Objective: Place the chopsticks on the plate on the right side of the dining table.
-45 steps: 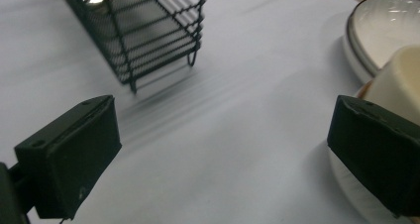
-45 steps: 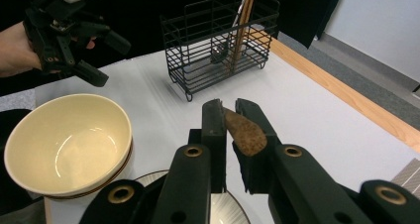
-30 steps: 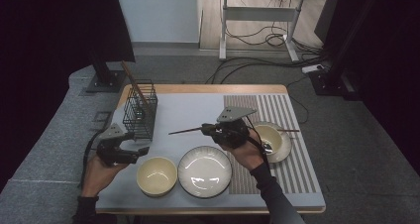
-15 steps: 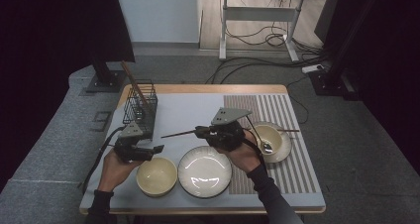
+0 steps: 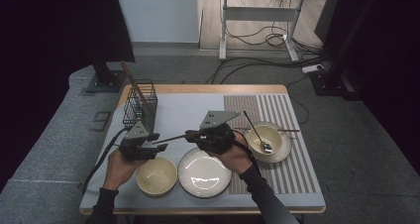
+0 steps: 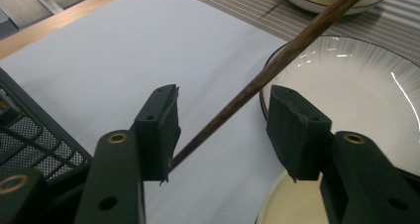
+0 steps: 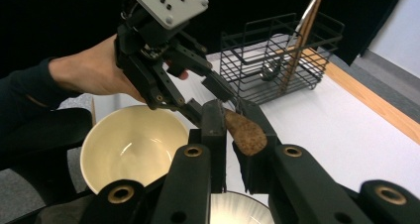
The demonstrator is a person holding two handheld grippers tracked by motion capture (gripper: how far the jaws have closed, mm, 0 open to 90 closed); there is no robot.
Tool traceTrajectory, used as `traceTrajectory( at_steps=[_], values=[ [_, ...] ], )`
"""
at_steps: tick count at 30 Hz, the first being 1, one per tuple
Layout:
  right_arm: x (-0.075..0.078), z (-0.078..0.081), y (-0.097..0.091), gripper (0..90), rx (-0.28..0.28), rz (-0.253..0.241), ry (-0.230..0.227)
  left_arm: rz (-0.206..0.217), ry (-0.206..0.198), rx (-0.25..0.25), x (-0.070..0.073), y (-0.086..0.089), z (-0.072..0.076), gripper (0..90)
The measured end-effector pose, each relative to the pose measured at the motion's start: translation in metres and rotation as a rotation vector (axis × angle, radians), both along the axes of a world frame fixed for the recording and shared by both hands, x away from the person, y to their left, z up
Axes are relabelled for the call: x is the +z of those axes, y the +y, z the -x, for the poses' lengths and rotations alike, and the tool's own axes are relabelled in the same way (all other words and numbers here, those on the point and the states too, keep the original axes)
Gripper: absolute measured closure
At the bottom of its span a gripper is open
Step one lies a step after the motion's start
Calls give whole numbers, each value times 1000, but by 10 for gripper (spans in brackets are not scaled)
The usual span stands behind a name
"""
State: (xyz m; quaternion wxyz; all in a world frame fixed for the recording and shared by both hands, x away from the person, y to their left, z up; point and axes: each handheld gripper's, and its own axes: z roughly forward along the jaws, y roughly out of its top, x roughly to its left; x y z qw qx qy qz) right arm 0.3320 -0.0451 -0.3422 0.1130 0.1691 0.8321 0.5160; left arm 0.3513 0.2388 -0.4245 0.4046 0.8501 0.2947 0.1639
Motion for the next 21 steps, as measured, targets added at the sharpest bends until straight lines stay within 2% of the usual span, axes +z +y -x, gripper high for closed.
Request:
traceTrajectory(
  at_steps=[2,6,8,12,15,16,21],
  values=[
    [-1,0,3,824,7,3,2,-5,-1,-11,0,-1,0,552],
    [0,0,6,824,11,6,0,-16,-8,-24,0,-3,0,603],
    [0,0,7,824,12,6,0,-20,-7,-28,0,-4,0,663],
    [1,0,7,824,12,10,1,-32,-6,-39,-1,-5,0,701],
    [1,-1,7,823,11,6,8,-63,-20,-48,-1,-6,2,721],
    [1,-2,7,821,10,7,9,-89,-31,-51,0,-7,3,726],
    [2,-5,7,815,2,1,14,-123,-49,-67,2,-8,4,748]
  ],
)
